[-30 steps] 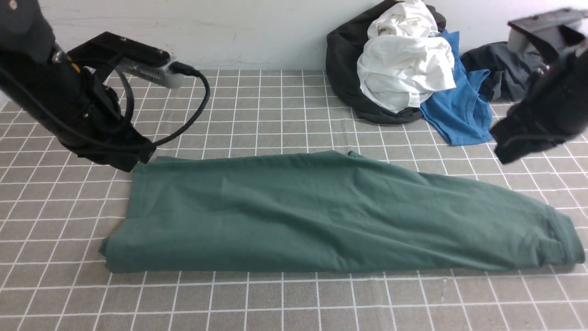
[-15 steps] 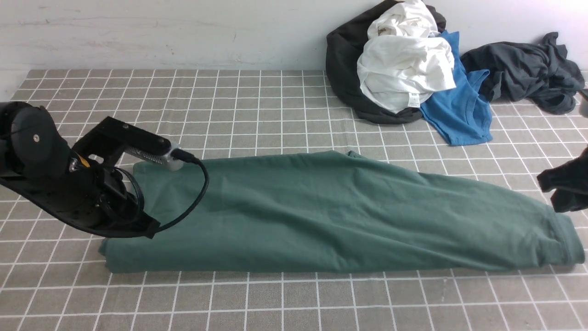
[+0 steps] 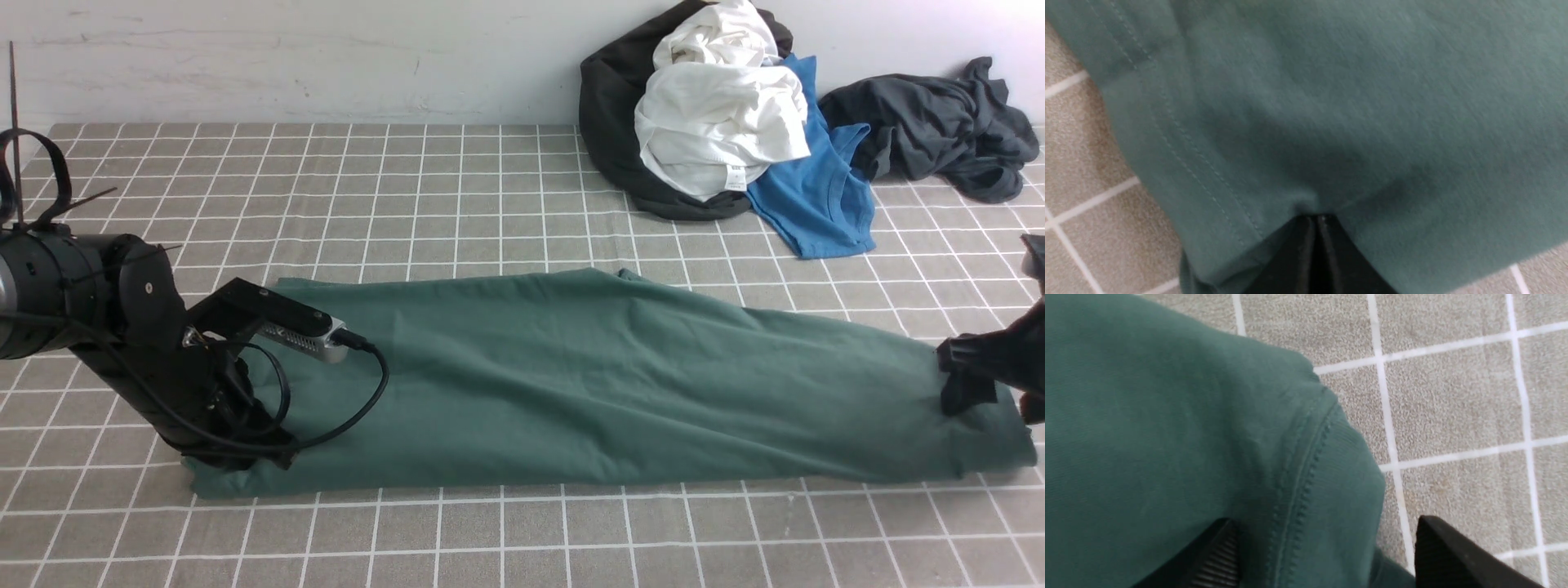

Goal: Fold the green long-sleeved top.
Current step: Use the right arm to clamp the right edge of the fabric, then use the right arm to drag the right edge of the fabric to the left and folds it over the left edge

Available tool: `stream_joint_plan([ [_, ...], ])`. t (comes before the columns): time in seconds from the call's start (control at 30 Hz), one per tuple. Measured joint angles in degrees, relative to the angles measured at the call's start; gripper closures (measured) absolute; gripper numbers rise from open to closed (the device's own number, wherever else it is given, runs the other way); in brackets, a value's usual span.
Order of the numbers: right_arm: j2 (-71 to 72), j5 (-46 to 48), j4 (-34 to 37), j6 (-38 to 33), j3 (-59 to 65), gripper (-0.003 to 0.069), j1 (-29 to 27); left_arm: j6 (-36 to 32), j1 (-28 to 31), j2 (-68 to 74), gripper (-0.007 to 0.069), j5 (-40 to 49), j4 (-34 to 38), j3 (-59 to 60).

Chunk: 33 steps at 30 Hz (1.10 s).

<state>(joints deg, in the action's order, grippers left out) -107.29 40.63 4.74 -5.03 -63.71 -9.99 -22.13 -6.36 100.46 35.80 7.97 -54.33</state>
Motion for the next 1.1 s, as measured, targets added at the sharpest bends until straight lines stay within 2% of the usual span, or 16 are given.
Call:
stream_joint_plan([
  [0.27, -1.81, -0.35, 0.06, 0.35, -0.35, 0.0136, 0.0, 0.0, 0.0, 0.1, 0.0631, -0.14, -0.72, 0.0],
  [0.33, -1.81, 0.41, 0.19, 0.15, -0.54, 0.0168, 0.0, 0.0, 0.0, 0.1, 0.0631, -0.14, -0.78, 0.0],
  [0.37, -1.86, 1.8, 0.19, -0.49, -1.05, 0.0214, 0.0, 0.0, 0.0, 0.1, 0.0631, -0.14, -0.83, 0.0],
  [0.43, -1.86, 2.88, 0.19, -1.09, -1.6, 0.0261, 0.0, 0.0, 0.0, 0.1, 0.0631, -0.14, -0.83, 0.0],
  [0.57, -1.39, 6.65, 1.58, -4.15, -3.85, 0.0487, 0.0, 0.0, 0.0, 0.1, 0.0631, -0.14, -0.83, 0.0],
  [0.63, -0.06, 7.11, 2.27, -5.74, -4.39, 0.0581, 0.0, 0.0, 0.0, 0.1, 0.0631, -0.14, -0.83, 0.0],
  [0.67, 1.2, 7.21, 2.35, -6.44, -4.62, 0.06, 0.0, 0.0, 0.0, 0.1, 0.0631, -0.14, -0.83, 0.0],
  [0.77, 3.65, 7.8, 1.23, -6.66, -5.16, 0.0599, 0.0, 0.0, 0.0, 0.1, 0.0631, -0.14, -0.83, 0.0],
  [1.03, 15.2, 8.27, -10.82, -1.87, -5.49, 0.0599, -0.41, 0.0, -0.06, -3.62, 0.0631, 1.81, 0.02, 0.14],
  [1.1, 17.41, 8.35, -11.55, -1.34, -5.67, 0.0599, -0.49, 0.0, -0.01, -7.02, 0.0631, 3.02, 0.02, 0.14],
])
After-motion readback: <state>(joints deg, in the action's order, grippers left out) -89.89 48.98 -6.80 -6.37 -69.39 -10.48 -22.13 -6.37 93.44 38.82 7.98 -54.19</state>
